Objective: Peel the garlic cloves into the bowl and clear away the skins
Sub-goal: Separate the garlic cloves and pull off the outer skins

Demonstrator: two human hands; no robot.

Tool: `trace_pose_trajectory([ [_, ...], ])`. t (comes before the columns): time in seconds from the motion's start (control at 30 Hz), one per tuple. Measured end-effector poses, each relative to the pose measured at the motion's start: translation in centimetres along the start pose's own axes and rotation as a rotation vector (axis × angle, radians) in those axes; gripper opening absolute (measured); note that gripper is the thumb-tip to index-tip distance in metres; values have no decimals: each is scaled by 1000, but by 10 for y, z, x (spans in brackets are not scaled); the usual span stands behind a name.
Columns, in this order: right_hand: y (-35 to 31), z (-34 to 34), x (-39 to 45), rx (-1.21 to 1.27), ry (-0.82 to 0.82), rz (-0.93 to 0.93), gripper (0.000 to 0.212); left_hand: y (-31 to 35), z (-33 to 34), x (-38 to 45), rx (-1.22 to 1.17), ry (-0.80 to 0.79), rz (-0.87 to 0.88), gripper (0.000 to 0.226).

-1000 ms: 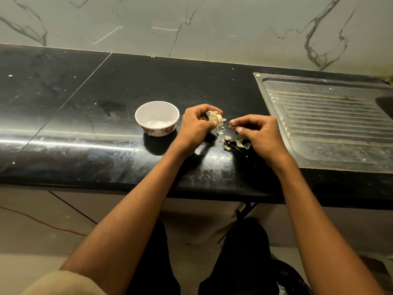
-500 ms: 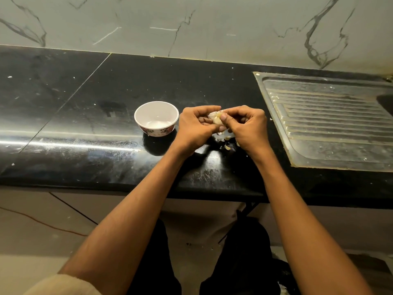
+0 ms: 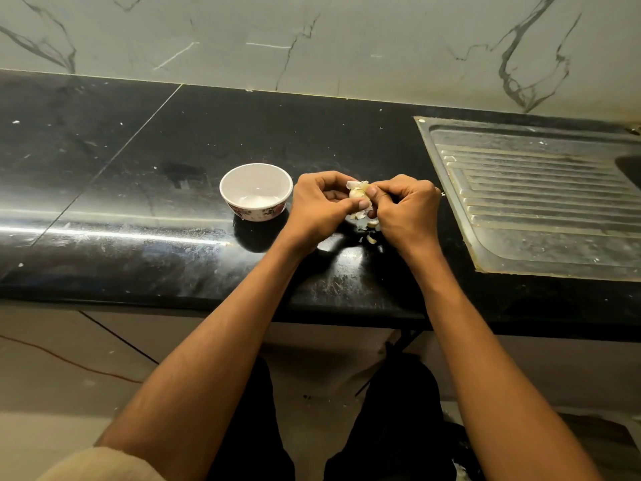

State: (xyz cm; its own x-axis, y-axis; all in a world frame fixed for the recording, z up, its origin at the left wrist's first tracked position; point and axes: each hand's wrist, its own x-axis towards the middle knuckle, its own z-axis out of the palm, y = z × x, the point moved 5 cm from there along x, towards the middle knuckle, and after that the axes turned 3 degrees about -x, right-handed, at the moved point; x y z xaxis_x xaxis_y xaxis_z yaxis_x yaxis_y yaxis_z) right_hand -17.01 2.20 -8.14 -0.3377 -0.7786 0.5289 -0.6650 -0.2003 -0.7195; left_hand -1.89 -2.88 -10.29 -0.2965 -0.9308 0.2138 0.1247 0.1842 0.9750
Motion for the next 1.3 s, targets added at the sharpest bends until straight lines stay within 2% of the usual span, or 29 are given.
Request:
trace_pose_trajectory([
  [0.2,4,-2,2,35,-11,78,4,-2,1,2,-17,-50,-4,26],
  [0.33,0,-1,1,66,-22,38,5,-1,-1,5,1,-40,41,26],
  [0.5,-5,-4,-4,74,-34,-21,10,-1,0,4,-11,-26,23,37],
  [0.7,3,-2,-3,94,-111,19,16,2,0,2,-5,-30,38,25],
  [1.0,0,-3,-4,54,-73,-33,16,2,1,1,-23,-67,45,24],
  [1.3,-7,-2,-8,41,-21,-51,29,1,1,2,-3,-24,24,26],
])
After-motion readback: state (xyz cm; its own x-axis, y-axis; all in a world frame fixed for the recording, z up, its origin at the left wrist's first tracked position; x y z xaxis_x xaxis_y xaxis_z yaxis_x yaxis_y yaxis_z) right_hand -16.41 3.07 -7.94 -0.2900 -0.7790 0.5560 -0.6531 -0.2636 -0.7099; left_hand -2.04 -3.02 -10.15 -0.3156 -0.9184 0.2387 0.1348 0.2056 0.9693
